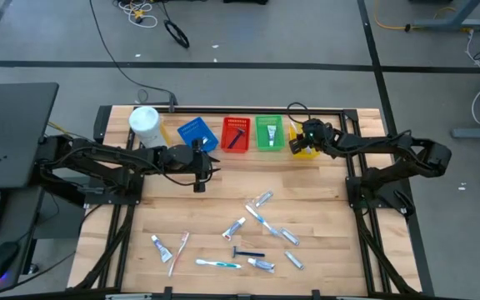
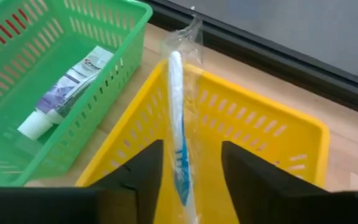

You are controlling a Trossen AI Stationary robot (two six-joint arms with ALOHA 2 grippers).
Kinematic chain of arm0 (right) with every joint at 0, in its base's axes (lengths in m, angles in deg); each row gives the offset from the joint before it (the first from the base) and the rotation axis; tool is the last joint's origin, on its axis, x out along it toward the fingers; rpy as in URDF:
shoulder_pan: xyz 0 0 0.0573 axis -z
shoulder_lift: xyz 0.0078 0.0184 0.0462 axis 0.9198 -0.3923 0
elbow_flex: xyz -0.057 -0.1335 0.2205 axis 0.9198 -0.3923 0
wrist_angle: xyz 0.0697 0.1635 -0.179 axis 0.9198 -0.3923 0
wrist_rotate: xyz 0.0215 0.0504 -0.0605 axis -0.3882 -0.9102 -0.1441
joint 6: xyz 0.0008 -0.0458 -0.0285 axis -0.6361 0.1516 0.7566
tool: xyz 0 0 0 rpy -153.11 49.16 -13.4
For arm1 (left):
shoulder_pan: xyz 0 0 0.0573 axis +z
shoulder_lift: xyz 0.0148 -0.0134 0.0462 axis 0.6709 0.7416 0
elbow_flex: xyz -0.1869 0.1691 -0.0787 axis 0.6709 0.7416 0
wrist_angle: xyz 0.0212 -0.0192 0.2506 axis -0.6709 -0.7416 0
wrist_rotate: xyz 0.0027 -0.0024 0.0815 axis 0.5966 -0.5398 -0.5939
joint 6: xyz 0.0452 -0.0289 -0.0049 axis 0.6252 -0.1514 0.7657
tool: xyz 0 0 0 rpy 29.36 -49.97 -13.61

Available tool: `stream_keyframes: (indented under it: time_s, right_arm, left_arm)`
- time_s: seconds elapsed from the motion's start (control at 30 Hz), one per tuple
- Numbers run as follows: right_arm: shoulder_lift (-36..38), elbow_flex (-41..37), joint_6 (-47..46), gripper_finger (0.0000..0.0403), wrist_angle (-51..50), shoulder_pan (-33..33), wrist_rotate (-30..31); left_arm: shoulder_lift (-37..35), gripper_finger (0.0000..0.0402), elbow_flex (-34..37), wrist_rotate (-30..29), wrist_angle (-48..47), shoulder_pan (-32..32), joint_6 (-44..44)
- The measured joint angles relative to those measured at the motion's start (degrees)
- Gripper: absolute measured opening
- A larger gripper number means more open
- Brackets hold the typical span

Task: Pick & Place Travel size toiletries
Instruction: Put the silver nail cutter into the blue basket

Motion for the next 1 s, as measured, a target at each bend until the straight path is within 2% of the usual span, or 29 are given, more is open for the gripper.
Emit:
stream_keyframes:
  time_s: [0.13, 0.43, 0.6, 0.87, 1.0]
  right_arm:
    - [0.0, 0.0, 0.0, 0.0197, 0.7, 0.0, 0.0]
    - [7.1, 0.0, 4.4, 0.0199, 6.0, -2.5, -0.6]
    - [11.2, 0.0, 9.2, 0.0195, 9.7, -6.3, -10.0]
    - [11.5, 0.0, 13.9, 0.0194, 20.0, -12.1, -31.1]
    - [11.5, 0.0, 14.2, 0.0194, 21.3, -14.1, -33.4]
  left_arm:
    - [0.0, 0.0128, 0.0, 0.0, 0.0, 0.0, 0.0]
    - [0.0, 0.0128, 0.0, 0.0, 0.0, 0.0, 0.0]
    - [0.0, 0.0128, 0.0, 0.0, 0.0, 0.0, 0.0]
    - [0.0, 0.0128, 0.0, 0.0, 0.0, 0.0, 0.0]
    - [0.0, 0.0128, 0.0, 0.0, 0.0, 0.0, 0.0]
